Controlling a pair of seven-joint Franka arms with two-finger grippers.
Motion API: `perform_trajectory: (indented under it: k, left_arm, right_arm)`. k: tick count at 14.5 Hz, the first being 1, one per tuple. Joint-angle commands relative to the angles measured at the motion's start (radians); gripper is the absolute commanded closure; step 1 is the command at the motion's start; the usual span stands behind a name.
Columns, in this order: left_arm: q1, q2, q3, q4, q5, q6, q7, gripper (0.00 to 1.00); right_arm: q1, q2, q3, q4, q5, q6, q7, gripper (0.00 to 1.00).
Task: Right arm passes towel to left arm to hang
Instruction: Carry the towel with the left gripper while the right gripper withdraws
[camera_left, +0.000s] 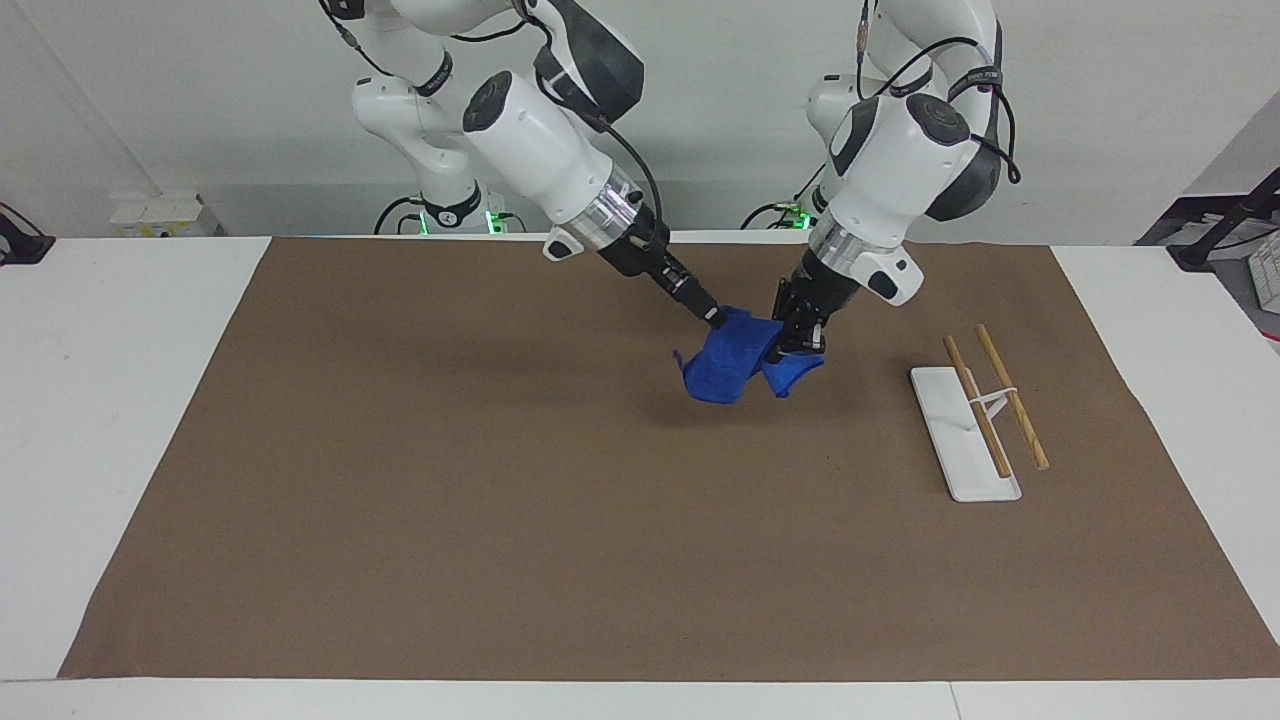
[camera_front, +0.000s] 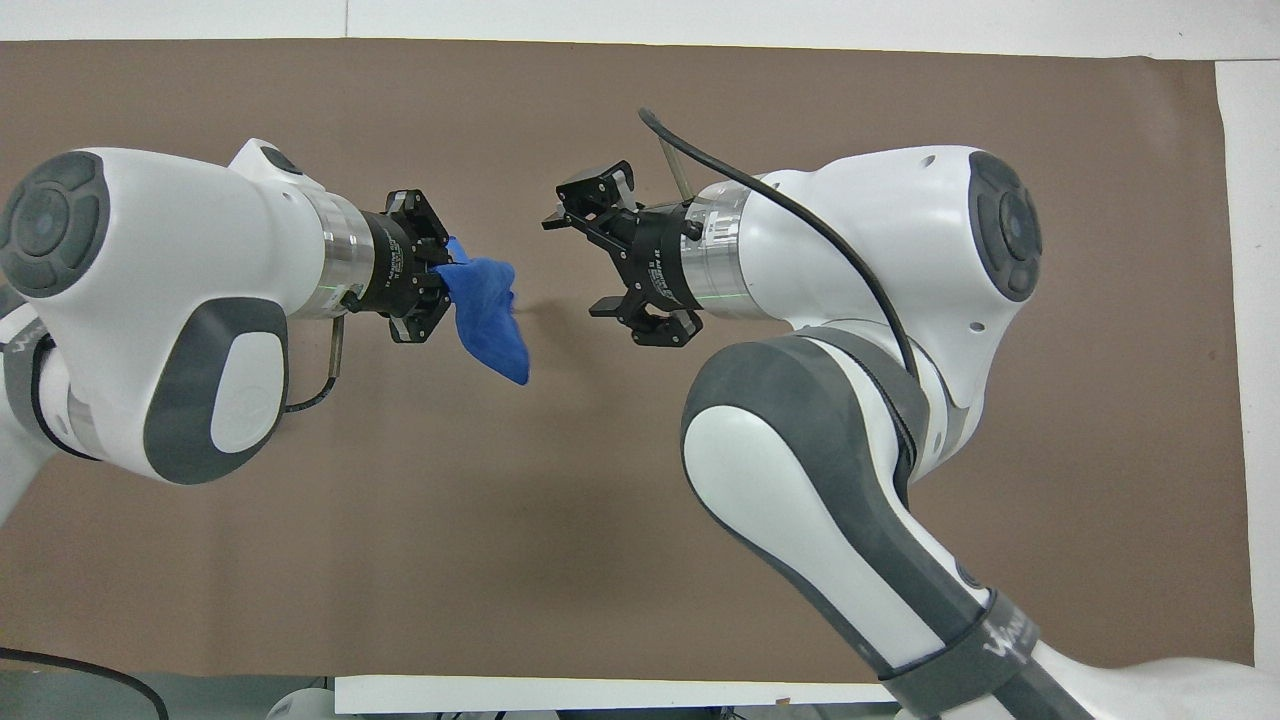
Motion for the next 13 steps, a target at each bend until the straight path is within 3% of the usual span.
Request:
perform_trajectory:
  k: [1, 4, 8, 11, 13]
  left_arm:
    - [0.064, -0.006, 0.007, -0.013, -0.01, 0.003, 0.211, 1.0]
    - [0.141, -0.007, 0.007, -0.019, -0.01, 0.001, 0.393, 1.0]
    - [0.247, -0.015, 0.007, -0.055, -0.01, 0.007, 0.561, 1.0]
    - [0.32, -0.015, 0.007, -0.066, -0.01, 0.038, 0.587, 1.0]
    - [0.365, -0.009, 0.007, -0.062, -0.01, 0.069, 0.702, 1.0]
  right_arm:
    - [-0.014, -0.067, -0.064, -0.105, -0.115, -0.025, -0.288, 0.0]
    - [-0.011, -0.09, -0.202, -0.108, -0.279, -0.164, -0.625, 0.0]
    - [-0.001, -0.128, -0.417, -0.104, -0.479, -0.301, -0.888, 0.0]
    - [-0.003, -0.173, -0.535, -0.087, -0.494, -0.41, -1.012, 0.0]
    - [-0.006, -0.19, -0.576, -0.049, -0.494, -0.526, -1.052, 0.0]
